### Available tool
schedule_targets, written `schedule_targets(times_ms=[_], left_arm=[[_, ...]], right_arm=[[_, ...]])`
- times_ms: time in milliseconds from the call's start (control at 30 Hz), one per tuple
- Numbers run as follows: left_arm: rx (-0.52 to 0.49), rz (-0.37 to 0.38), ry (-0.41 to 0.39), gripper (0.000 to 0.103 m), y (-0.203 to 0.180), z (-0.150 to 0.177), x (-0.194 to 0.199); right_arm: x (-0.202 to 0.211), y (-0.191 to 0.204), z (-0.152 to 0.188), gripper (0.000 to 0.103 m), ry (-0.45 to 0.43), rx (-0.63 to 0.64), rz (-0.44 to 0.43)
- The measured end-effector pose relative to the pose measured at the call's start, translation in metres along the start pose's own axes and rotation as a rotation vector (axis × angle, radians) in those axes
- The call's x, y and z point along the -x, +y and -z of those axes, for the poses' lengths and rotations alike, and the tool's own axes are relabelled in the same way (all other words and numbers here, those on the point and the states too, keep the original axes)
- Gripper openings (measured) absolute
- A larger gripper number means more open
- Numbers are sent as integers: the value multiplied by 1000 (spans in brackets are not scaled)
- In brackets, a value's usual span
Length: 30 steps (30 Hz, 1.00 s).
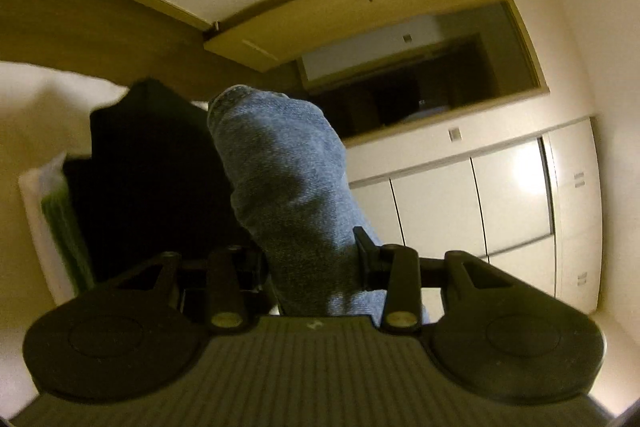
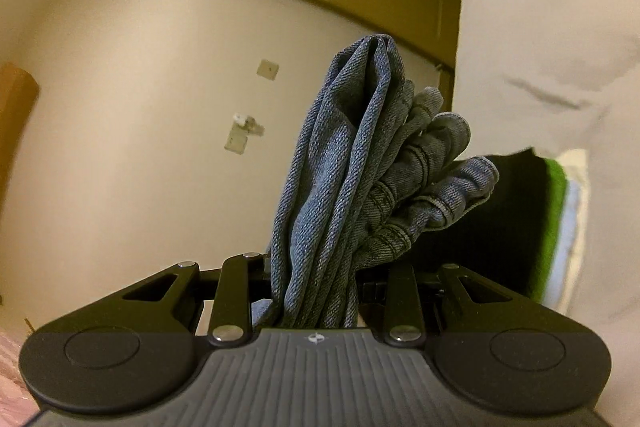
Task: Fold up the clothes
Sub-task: 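Carry the jeans with both grippers over to the stack of folded clothes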
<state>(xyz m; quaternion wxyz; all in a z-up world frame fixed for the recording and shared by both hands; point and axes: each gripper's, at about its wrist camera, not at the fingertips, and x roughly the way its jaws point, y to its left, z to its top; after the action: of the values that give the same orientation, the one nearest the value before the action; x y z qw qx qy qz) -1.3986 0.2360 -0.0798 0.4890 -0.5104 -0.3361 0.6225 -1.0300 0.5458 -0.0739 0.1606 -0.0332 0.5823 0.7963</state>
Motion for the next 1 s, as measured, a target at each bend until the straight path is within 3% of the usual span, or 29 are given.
schedule_targets(times_ms=[133, 233, 333, 400, 533, 633, 733, 800, 900, 1000], left_arm=[[-30, 22, -38, 35, 21, -23, -20], [-17, -14, 24, 37, 52, -30, -44], [18, -86, 88, 41, 87, -24, -60], [52, -77, 92, 41, 100, -23, -63], [41, -89, 92, 44, 96, -29, -68], [11, -131, 132, 44, 84, -33, -66], [-58, -221, 139, 54, 69, -31, -55], [-103, -308, 104, 59, 58, -29, -39], [-157, -397, 54, 56, 41, -35, -17], [-304, -443, 30, 49, 8, -31, -9]], right_arm=[[-40, -4, -6, 30, 36, 48, -18], [-61, -19, -8, 31, 53, 69, -18], [-72, -47, 1, 32, 88, 0, 88], [-75, -62, 11, 44, 112, -45, 163], [-73, -62, 15, 47, 130, -61, 191], [-78, -43, 5, 55, 147, 2, 283], [-88, -26, -6, 69, 157, 67, 391], [-76, -20, -3, 83, 127, 115, 443], [-49, -7, -4, 88, 45, 225, 518], [-39, 11, -11, 84, 0, 373, 585]])
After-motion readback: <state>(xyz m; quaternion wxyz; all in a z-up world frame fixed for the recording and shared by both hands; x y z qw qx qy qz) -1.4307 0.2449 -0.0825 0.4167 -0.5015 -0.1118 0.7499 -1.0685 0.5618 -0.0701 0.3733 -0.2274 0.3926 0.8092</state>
